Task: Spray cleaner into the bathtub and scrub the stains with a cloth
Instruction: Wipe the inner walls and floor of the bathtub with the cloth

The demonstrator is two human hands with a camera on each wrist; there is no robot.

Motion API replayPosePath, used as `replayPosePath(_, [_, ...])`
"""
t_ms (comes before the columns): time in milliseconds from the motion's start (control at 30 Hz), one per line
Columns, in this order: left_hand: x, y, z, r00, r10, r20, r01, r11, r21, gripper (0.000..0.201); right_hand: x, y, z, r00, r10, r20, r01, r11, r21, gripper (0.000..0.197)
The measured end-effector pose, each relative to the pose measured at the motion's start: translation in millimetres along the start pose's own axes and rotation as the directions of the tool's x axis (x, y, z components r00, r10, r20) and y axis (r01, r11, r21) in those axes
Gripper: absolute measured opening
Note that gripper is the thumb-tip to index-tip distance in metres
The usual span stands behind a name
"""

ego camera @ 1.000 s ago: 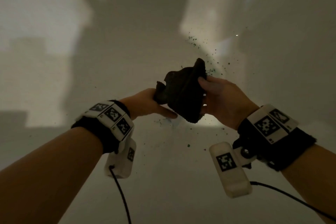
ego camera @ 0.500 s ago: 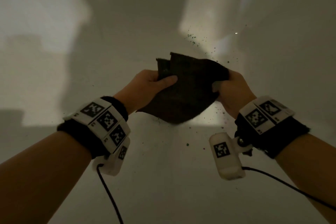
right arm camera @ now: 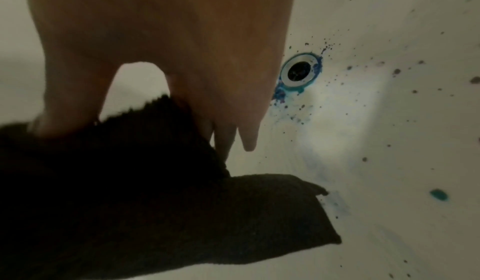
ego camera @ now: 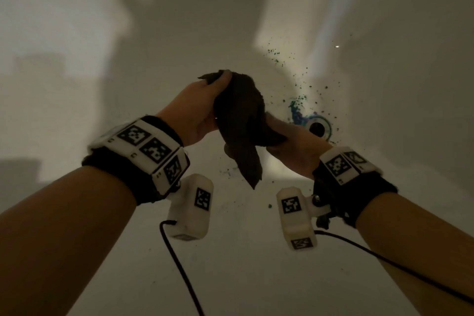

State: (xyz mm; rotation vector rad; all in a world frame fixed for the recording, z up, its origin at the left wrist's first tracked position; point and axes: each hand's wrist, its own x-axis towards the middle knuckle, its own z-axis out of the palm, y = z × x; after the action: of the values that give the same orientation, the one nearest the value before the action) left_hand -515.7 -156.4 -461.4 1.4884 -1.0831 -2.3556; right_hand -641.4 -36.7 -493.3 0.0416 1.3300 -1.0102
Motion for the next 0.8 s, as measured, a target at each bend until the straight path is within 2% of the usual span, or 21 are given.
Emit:
replayPosePath(67, [3,-5,-9,0.997,-0.036,-0.066,0.034,0.999,-0.030,0.035,-1,2,2,1.000,-0.013,0.022,0.014,0.998,-0.064,0.078])
replayPosePath(167, [5,-14,-25,0.988,-0.117,-0.104,0.110,0.992,-0.065,0.045,-5,-4,0,0.993,-0.072,-0.096,0.058,0.987,-0.148,0.039])
replayPosePath(267, [5,-26,-32,0.991,-0.131,-0.034,0.134,0.984,0.115,0.075,-7,-10,4,0.981,-0.138,-0.137,0.110,0.976,-0.190,0.023])
replayPosePath(333, [3,-35,-29,0.992,-0.126,-0.003,0.122,0.956,0.266,0.095,-9,-12,8,0.978,-0.141,-0.152,0.113,0.977,-0.179,0.029])
replayPosePath(400, [5,-42,-27,0.994,-0.110,0.006,0.102,0.939,0.330,0.100,-4,-14,7,0.966,-0.138,-0.219,0.101,0.981,-0.168,0.042])
replayPosePath(467, [9,-47,-26,0.993,-0.061,-0.099,0.095,0.918,0.386,0.093,4,-13,2,0.926,-0.176,-0.334,0.109,0.972,-0.209,0.055])
replayPosePath(533, [12,-49,-26,0.968,-0.005,-0.251,0.117,0.894,0.432,0.086,9,-12,-2,0.901,-0.260,-0.347,0.134,0.928,-0.349,0.061])
replayPosePath(600, [13,-49,-29,0.949,0.064,-0.309,0.080,0.899,0.432,0.085,8,-13,-3,0.935,-0.294,-0.196,0.162,0.850,-0.501,0.054])
replayPosePath(667, [10,-48,-31,0.953,0.158,-0.259,-0.002,0.857,0.515,0.080,5,-13,-4,0.948,-0.310,-0.069,0.179,0.701,-0.690,0.054])
replayPosePath(700, [8,-47,-31,0.957,0.208,-0.203,-0.040,0.786,0.617,0.072,6,-13,-4,0.936,-0.349,-0.047,0.174,0.576,-0.799,0.056])
replayPosePath(733, [7,-48,-29,0.955,0.262,-0.143,-0.076,0.677,0.732,0.062,7,-13,-4,0.917,-0.397,-0.038,0.153,0.437,-0.886,0.055])
replayPosePath(800, [5,-50,-26,0.932,0.358,-0.063,-0.117,0.461,0.880,0.041,10,-9,1,0.875,-0.485,-0.013,0.106,0.218,-0.970,0.045])
